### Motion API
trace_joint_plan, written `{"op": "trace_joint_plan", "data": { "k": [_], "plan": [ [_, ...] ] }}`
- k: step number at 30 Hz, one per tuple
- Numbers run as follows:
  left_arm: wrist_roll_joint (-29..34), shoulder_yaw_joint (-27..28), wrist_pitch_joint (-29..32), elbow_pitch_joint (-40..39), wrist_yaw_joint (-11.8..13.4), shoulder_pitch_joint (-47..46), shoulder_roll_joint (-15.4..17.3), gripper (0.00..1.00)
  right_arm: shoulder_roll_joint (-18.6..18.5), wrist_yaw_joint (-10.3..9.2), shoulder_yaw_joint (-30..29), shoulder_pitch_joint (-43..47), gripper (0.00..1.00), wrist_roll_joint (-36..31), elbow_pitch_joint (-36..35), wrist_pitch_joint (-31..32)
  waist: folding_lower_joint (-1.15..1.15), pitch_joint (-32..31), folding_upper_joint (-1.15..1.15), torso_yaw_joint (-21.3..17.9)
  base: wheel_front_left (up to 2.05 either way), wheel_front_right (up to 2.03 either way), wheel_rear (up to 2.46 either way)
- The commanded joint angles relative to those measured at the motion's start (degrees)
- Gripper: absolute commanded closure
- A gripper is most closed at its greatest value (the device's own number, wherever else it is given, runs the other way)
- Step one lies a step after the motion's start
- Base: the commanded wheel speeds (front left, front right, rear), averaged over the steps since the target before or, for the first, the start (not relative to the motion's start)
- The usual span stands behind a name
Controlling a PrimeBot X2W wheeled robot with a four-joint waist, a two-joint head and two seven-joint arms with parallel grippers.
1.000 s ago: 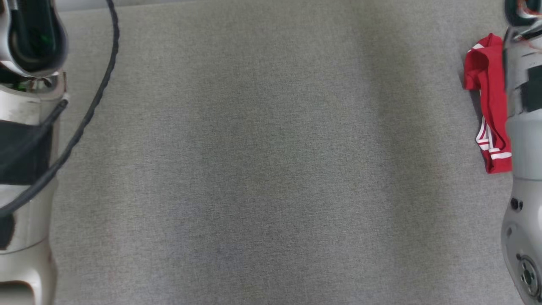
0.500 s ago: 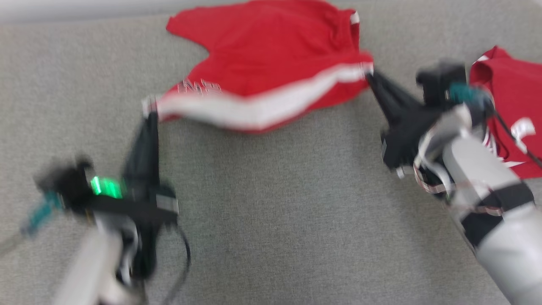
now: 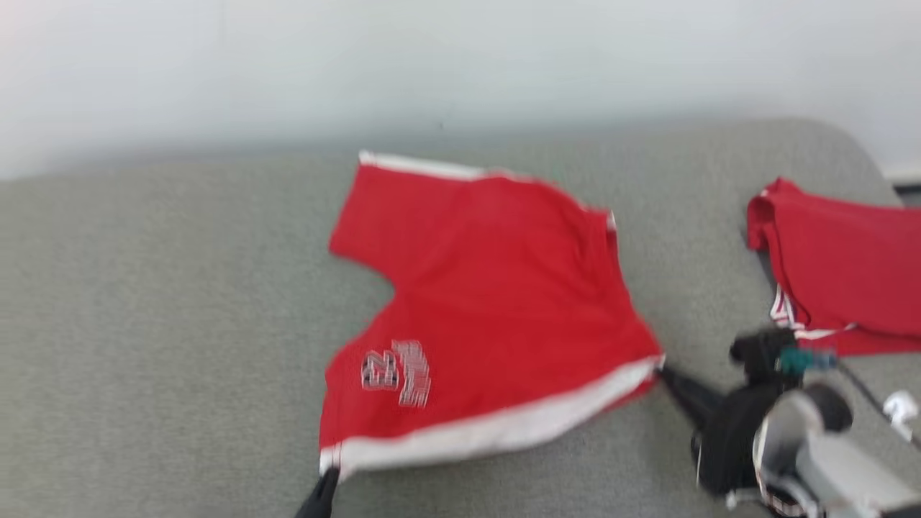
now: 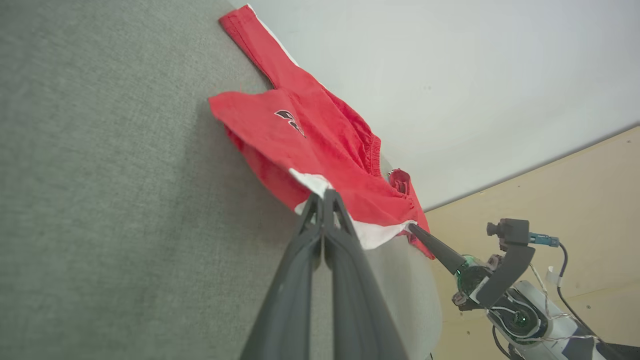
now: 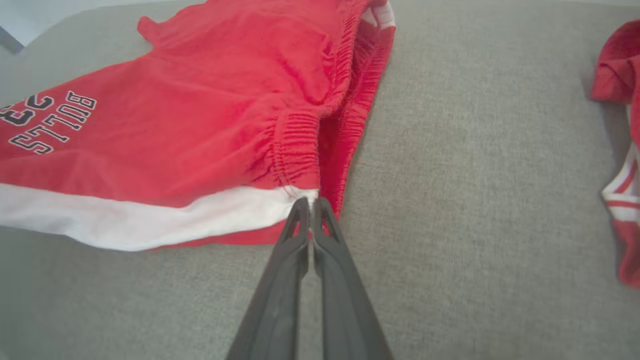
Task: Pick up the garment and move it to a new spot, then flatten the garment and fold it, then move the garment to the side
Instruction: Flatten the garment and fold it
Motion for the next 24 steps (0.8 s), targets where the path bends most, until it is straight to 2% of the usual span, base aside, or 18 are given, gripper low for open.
{"op": "trace_joint_plan", "data": {
  "k": [1, 5, 10, 12, 17, 20, 24],
  "plan": [
    [-1.08, -0.15, 0.39, -0.44, -0.05, 1.32, 0.76, 1.00, -0.40, -0.12, -0.49, 1.22, 1.00, 0.54, -0.64, 0.22, 0.02, -4.14, 0.01, 1.81, 0.00, 0.00, 0.00],
    [-4.02, -2.28, 3.04, -3.23, -0.05, 6.25, 5.01, 1.00, -2.77, -0.12, -3.10, 9.91, 1.00, 0.47, -5.63, 3.21, 0.02, -5.60, 0.01, 2.30, 0.00, 0.00, 0.00],
    [-5.29, -4.29, 6.44, -5.43, -0.05, 10.65, 9.26, 1.00, -2.96, -0.12, -7.37, 20.18, 1.00, -0.09, -12.14, 7.34, 0.02, -5.60, 0.01, 2.23, 0.00, 0.00, 0.00],
    [-5.23, -3.92, 6.27, -6.33, 0.13, 11.19, 10.04, 1.00, -2.44, -0.12, -8.86, 23.63, 1.00, -0.62, -15.19, 8.56, 0.02, -5.46, 0.01, 2.26, 0.00, 0.00, 0.00],
    [-2.88, -2.49, 4.55, -7.04, 0.30, 7.45, 9.57, 1.00, 1.34, -0.12, -14.82, 27.49, 1.00, -0.62, -21.92, 7.47, 0.02, -4.45, 0.01, 1.59, 0.00, 0.00, 0.00],
    [-1.96, -1.03, 3.31, -5.53, 0.20, 2.27, 8.17, 1.00, 4.02, -0.12, -17.56, 26.46, 1.00, -2.05, -23.42, 7.22, 0.02, -3.29, 0.01, 1.35, 0.00, 0.00, 0.00],
    [1.07, 0.64, 1.43, -0.49, 1.24, -6.84, 5.29, 1.00, 7.80, -0.12, -20.08, 23.09, 1.00, -2.37, -24.32, 6.67, 0.02, -0.77, 0.01, 0.89, 0.00, 0.00, 0.00]
  ]
}}
